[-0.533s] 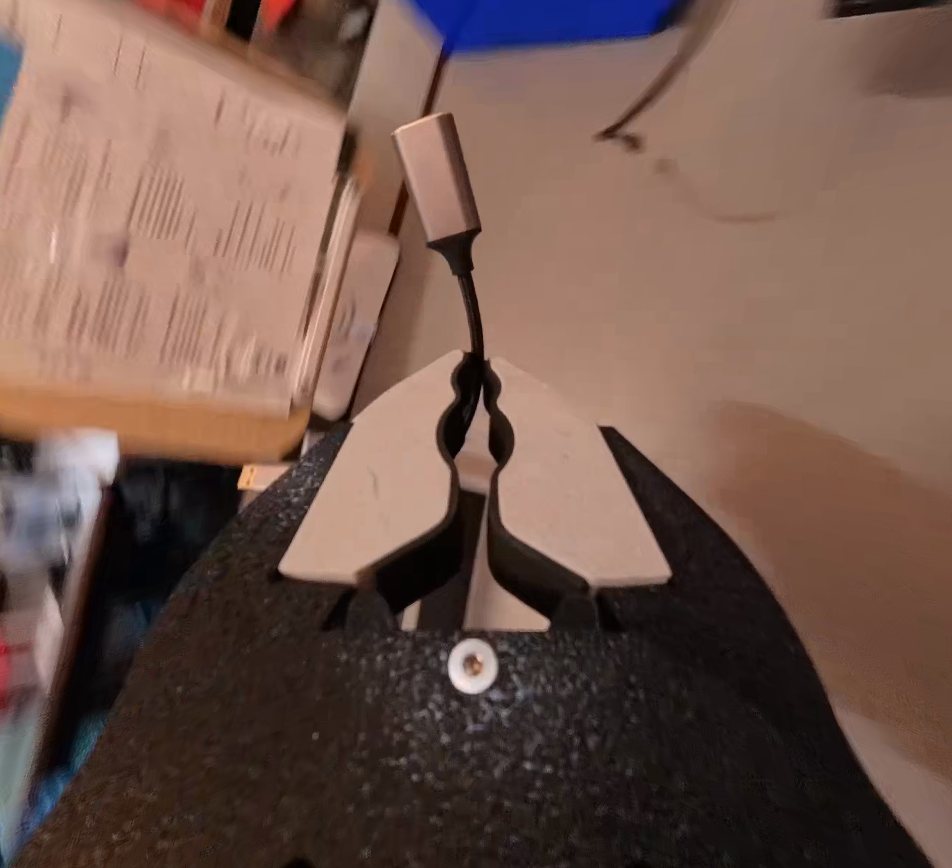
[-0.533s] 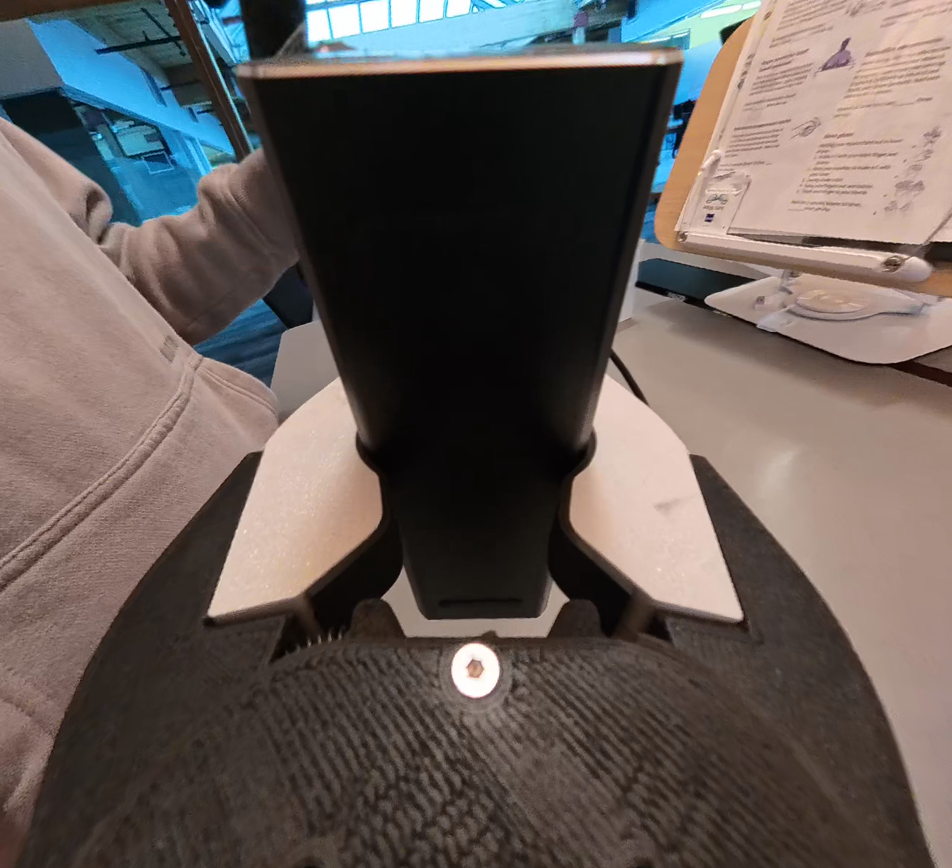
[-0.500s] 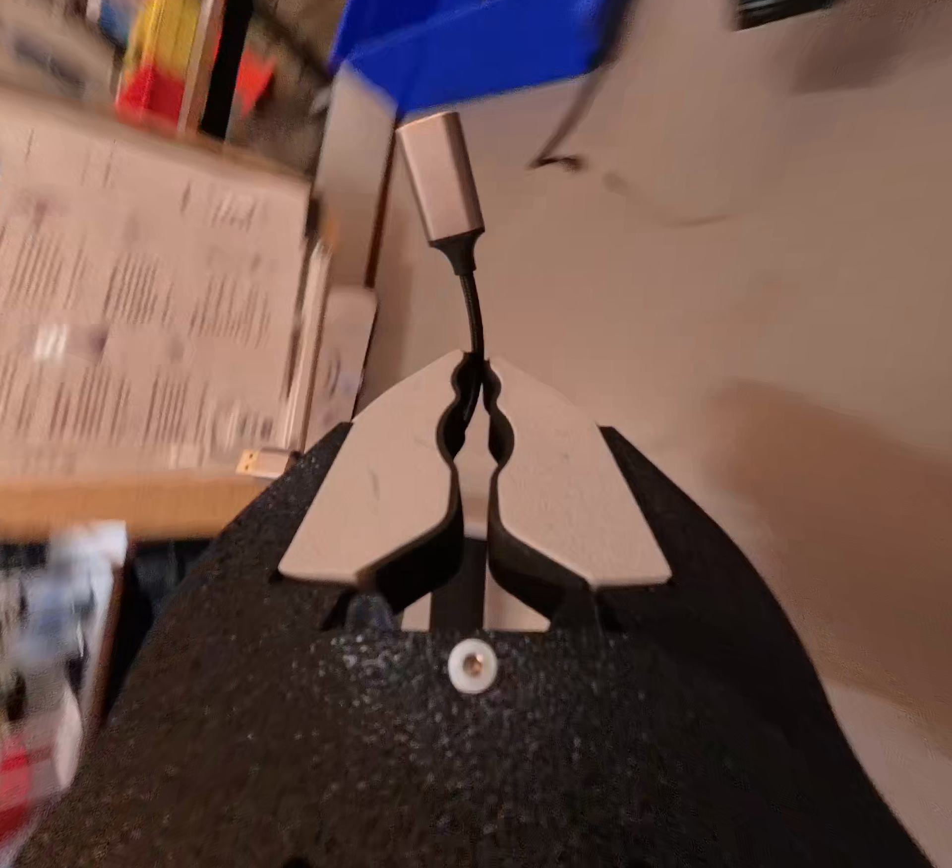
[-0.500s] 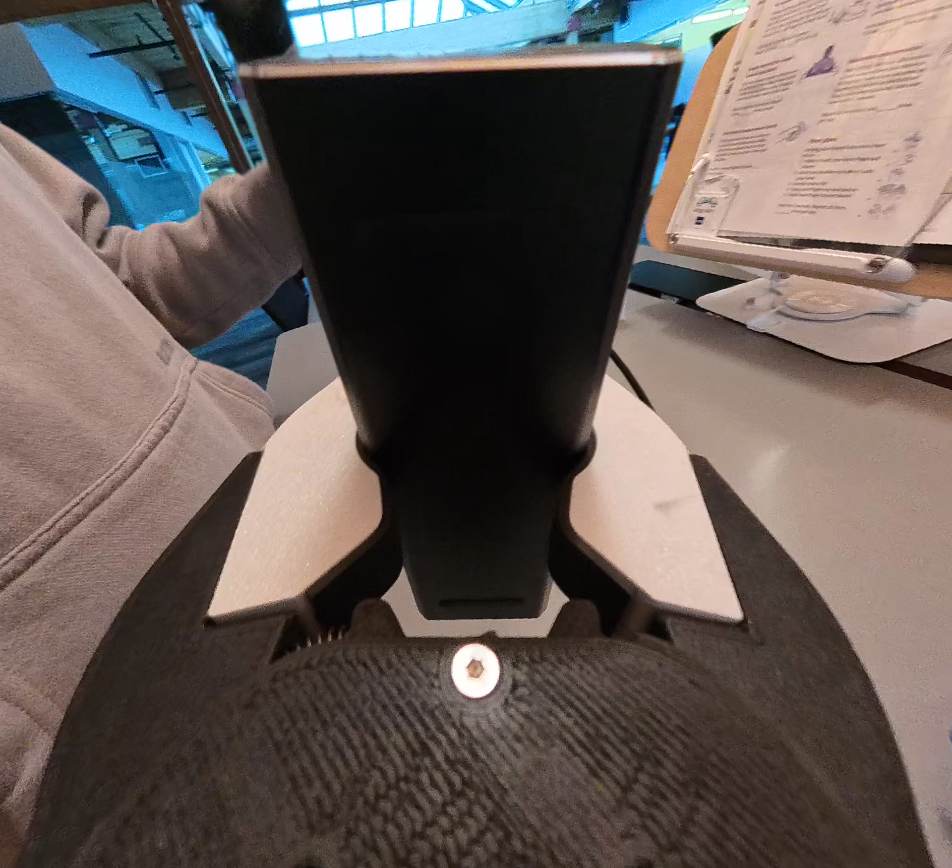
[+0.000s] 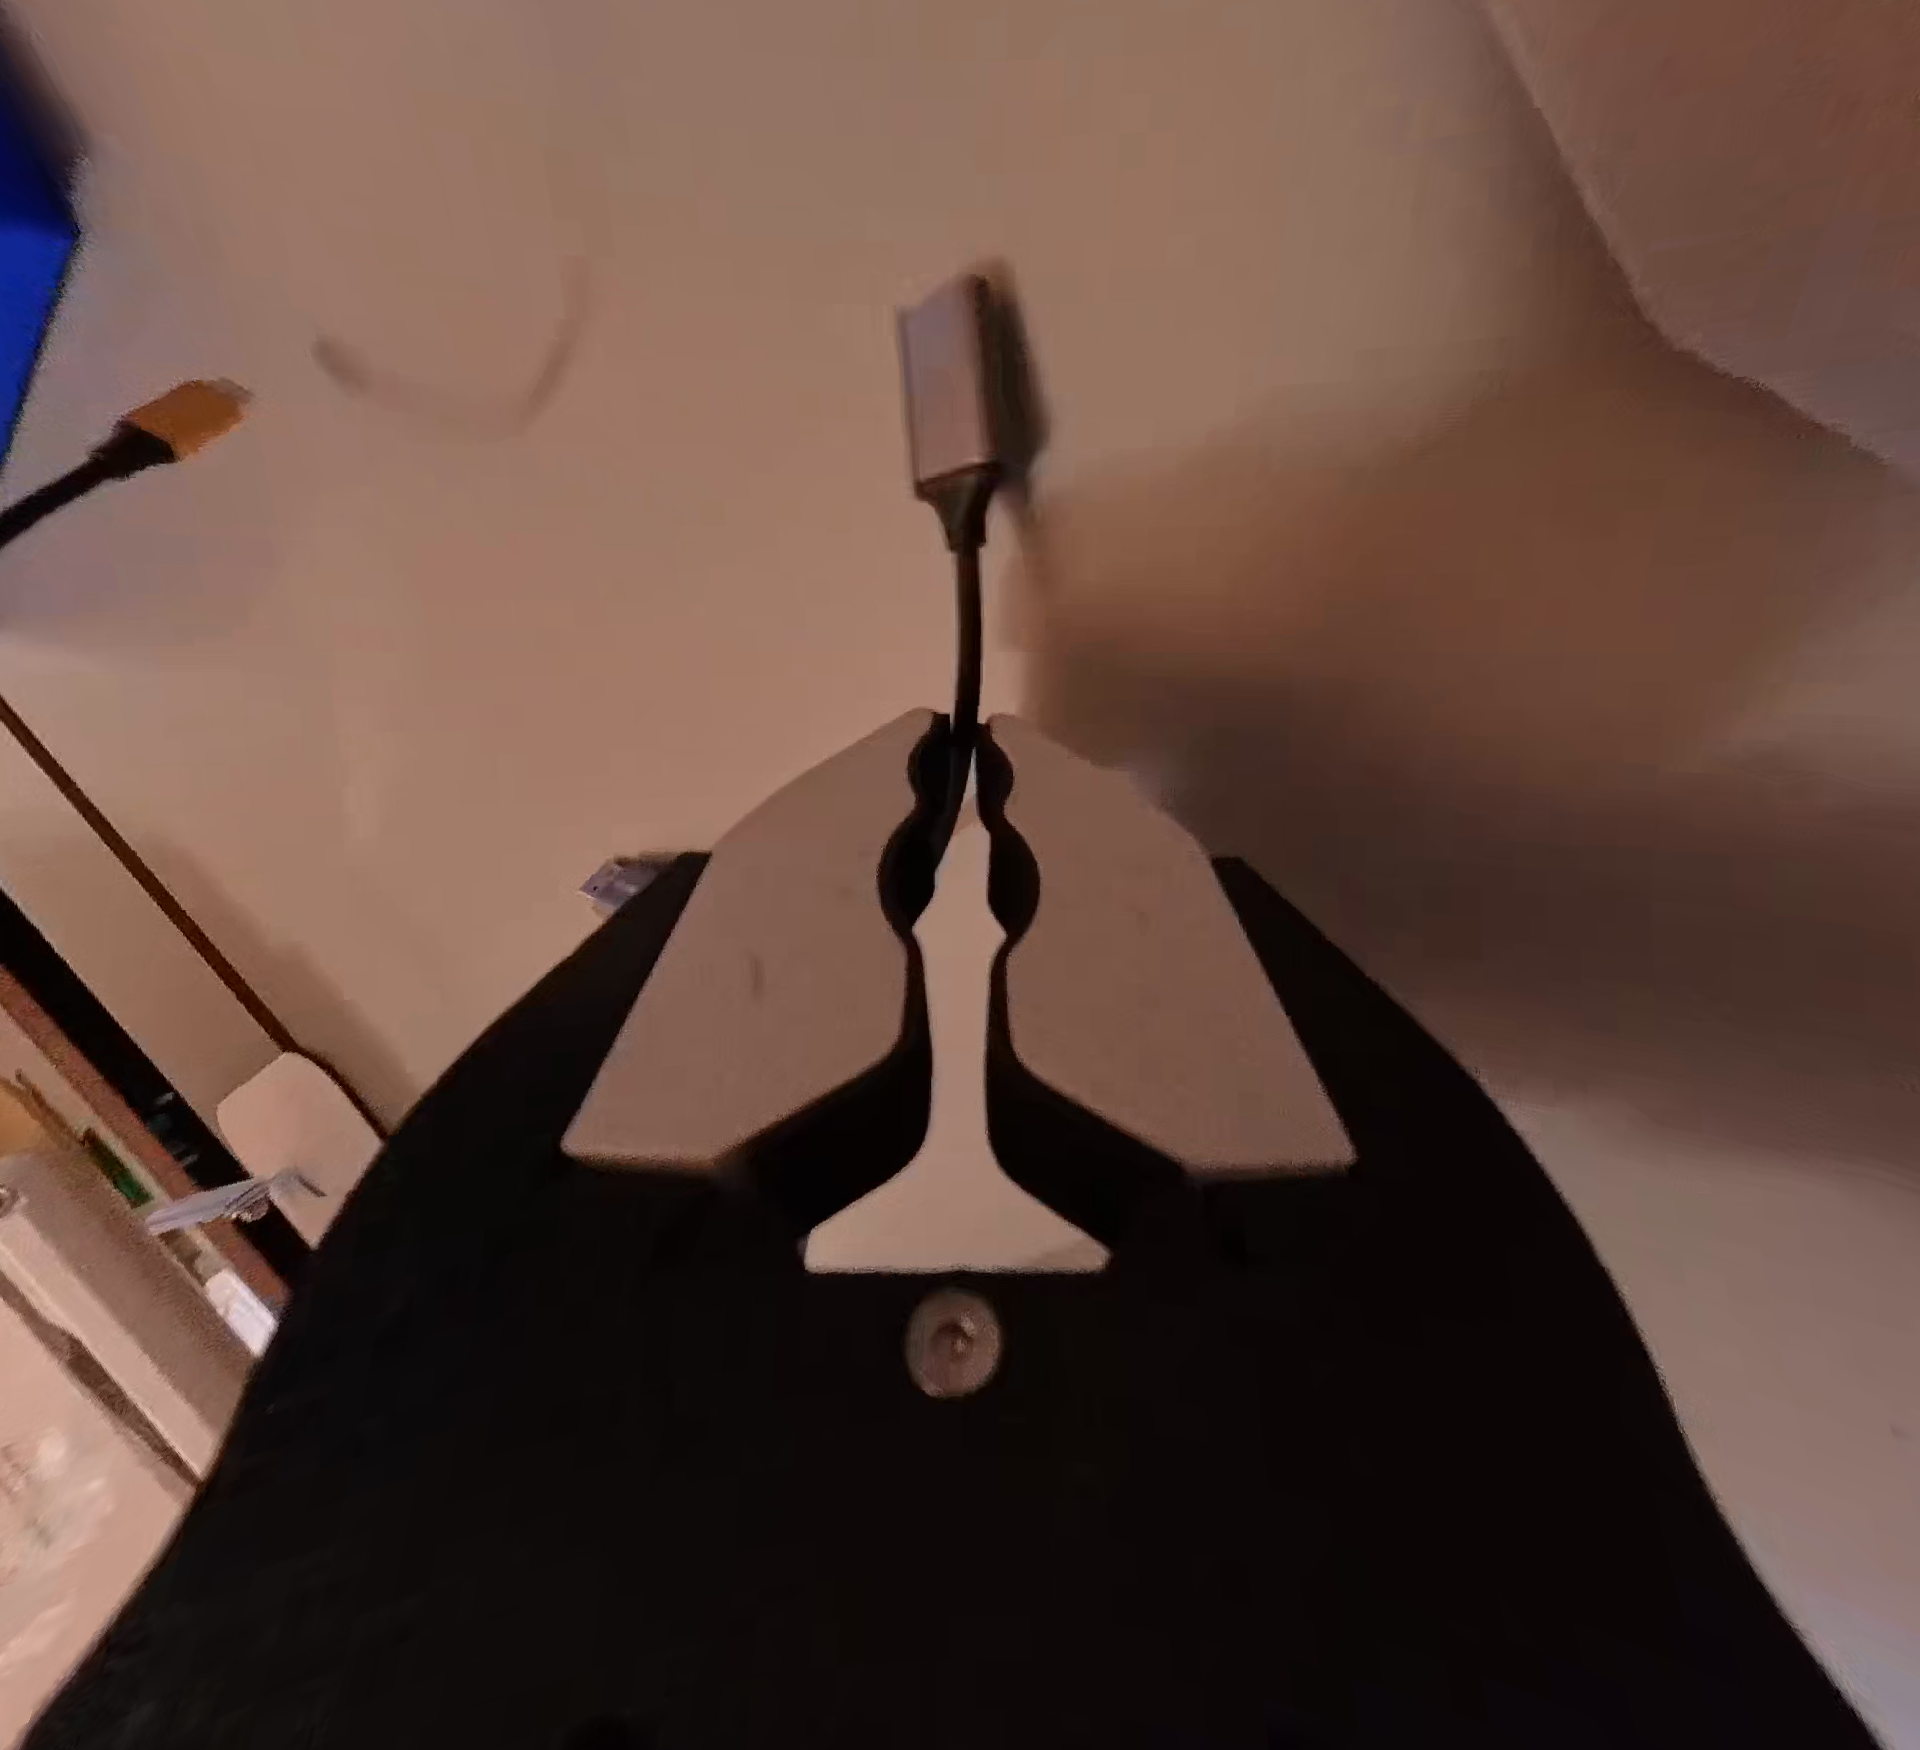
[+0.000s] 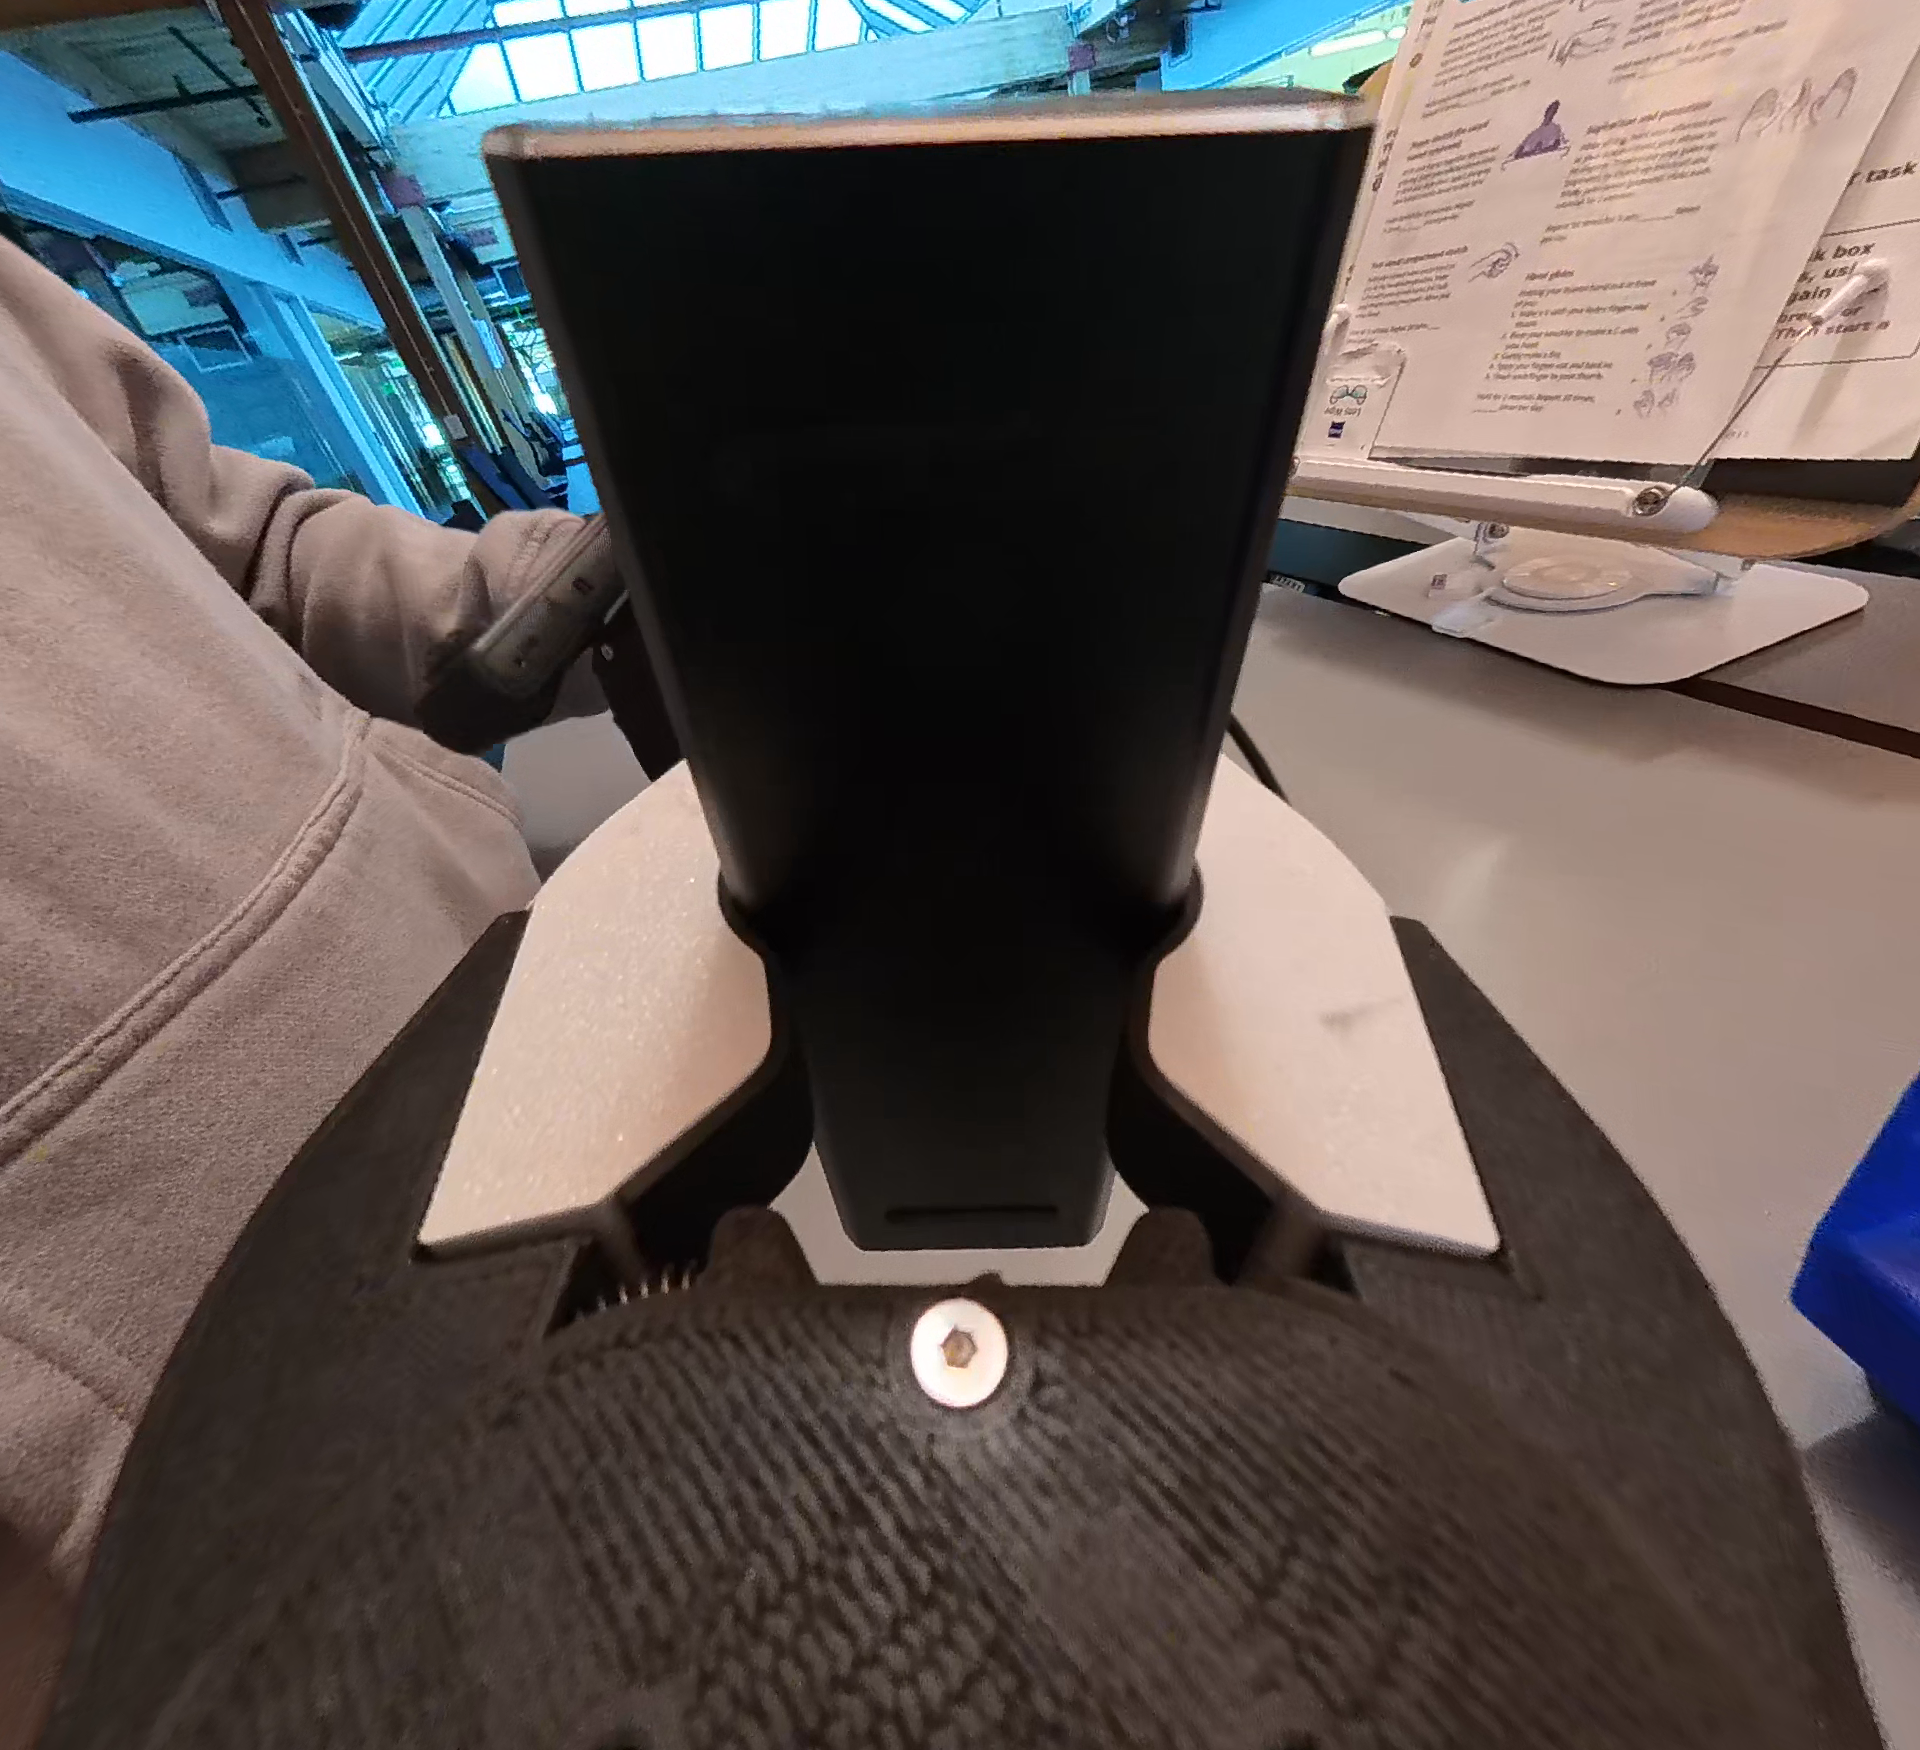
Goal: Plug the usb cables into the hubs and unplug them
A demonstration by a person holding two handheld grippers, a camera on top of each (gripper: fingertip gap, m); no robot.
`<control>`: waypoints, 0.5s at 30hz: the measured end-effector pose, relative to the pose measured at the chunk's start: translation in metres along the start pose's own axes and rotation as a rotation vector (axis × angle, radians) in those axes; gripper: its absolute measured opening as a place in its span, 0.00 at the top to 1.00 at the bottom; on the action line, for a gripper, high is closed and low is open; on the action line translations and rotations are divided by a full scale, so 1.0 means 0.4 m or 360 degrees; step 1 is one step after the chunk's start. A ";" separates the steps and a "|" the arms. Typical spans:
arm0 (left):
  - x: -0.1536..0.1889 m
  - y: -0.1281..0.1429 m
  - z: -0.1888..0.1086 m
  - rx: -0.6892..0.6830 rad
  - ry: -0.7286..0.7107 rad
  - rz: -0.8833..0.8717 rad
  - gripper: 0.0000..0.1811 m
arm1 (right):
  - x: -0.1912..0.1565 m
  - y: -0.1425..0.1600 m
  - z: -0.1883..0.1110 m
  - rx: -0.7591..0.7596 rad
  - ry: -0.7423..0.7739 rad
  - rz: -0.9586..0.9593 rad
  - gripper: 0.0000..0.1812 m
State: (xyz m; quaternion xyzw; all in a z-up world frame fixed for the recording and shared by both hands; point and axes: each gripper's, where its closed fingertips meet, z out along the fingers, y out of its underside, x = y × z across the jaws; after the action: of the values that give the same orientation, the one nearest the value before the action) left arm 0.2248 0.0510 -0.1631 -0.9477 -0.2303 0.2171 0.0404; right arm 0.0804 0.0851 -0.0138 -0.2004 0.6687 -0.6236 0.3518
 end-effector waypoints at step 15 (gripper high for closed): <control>-0.122 0.142 0.051 -0.0342 -0.0118 -0.1912 0.80 | 0.002 0.007 0.003 -0.0008 0.0000 0.0008 0.60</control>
State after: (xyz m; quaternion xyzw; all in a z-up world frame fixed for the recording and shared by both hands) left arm 0.2007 -0.0220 -0.1725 -0.6427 -0.7465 0.1646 0.0518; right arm 0.0813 0.0841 -0.0167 -0.1996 0.6708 -0.6211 0.3527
